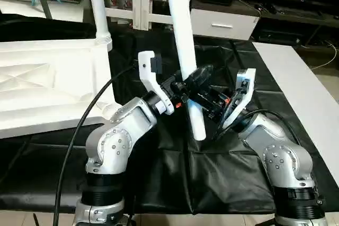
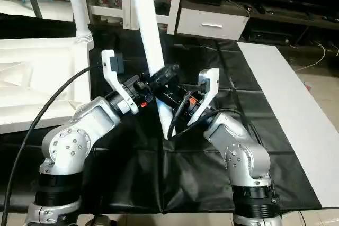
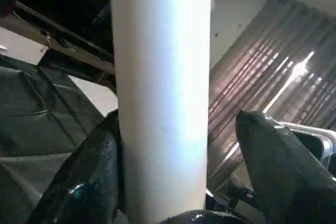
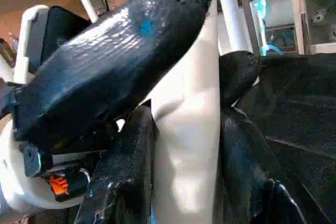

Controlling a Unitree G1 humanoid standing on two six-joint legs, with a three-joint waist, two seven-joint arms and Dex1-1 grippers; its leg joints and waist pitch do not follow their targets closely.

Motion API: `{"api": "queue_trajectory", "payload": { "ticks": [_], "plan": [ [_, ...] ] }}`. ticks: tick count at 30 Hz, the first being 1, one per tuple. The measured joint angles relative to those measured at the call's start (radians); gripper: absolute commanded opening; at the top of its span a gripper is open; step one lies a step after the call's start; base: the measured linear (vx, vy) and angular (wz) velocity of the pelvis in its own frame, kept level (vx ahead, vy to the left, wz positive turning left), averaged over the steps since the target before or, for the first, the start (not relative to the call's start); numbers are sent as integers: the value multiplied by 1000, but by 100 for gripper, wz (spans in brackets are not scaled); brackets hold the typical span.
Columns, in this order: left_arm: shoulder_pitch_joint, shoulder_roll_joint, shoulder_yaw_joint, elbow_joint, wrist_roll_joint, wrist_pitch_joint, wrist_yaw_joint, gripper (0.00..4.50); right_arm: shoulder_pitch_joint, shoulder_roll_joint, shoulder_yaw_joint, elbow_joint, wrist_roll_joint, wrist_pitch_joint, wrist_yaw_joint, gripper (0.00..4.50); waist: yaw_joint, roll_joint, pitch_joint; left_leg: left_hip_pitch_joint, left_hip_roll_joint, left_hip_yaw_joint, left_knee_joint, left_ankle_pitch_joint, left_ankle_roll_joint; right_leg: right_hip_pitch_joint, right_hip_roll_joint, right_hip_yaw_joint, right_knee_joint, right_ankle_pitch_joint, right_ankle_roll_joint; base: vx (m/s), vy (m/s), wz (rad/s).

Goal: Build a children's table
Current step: Insert table leg to table base

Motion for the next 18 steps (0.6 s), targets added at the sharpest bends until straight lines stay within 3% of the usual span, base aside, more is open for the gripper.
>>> {"api": "queue_trajectory", "payload": {
  "ticks": [9, 18],
  "plan": [
    [-6, -2, 16, 12, -1, -19, 32, 328, 3, -1, 25, -25, 0, 3, -11, 137, 0, 0, 0, 0, 0, 0, 0, 0, 0, 0, 0, 0, 0, 0, 1, 0, 0, 0],
    [-13, -14, 36, 32, 0, -49, 46, 235, 6, -2, 25, -25, 0, 12, -23, 137, 0, 0, 0, 0, 0, 0, 0, 1, 0, 0, 0, 0, 0, 1, 1, 0, 0, 0]
  ]
}}
